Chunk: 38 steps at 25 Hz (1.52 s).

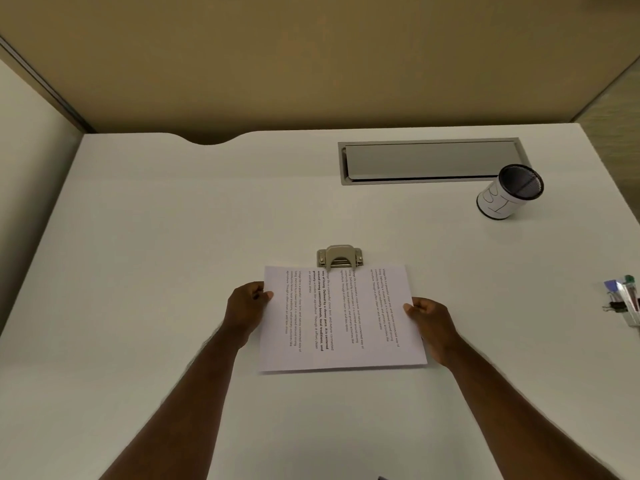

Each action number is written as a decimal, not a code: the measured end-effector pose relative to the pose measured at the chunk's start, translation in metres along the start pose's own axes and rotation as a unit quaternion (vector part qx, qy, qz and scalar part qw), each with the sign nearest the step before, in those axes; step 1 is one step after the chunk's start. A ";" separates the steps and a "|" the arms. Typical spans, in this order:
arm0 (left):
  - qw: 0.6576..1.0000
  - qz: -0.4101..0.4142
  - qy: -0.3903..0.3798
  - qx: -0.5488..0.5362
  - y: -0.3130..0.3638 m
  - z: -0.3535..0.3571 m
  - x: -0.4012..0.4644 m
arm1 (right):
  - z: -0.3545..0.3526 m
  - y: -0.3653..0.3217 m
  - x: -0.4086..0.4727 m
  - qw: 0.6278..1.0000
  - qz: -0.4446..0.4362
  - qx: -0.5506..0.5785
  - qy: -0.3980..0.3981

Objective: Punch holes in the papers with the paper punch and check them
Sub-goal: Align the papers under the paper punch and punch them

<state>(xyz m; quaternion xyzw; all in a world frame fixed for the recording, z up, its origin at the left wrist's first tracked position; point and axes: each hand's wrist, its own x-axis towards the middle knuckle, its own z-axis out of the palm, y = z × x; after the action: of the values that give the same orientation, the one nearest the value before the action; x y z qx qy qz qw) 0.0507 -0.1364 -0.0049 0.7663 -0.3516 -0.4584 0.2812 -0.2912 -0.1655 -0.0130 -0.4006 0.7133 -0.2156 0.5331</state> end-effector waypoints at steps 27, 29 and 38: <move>0.999 0.009 0.019 0.024 0.004 0.001 0.025 | -0.003 -0.006 0.016 0.997 -0.050 -0.009 0.052; 0.999 0.011 0.019 0.027 0.006 0.001 0.025 | -0.005 -0.005 0.016 0.997 -0.053 -0.011 0.053; 1.000 0.012 0.021 0.020 0.008 0.000 0.024 | -0.005 -0.007 0.015 0.996 -0.052 -0.029 0.061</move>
<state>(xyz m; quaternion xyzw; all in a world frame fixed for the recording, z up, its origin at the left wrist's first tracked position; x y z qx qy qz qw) 0.0562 -0.1601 -0.0116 0.7769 -0.3637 -0.4320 0.2785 -0.2953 -0.1822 -0.0153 -0.4384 0.7287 -0.2466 0.4647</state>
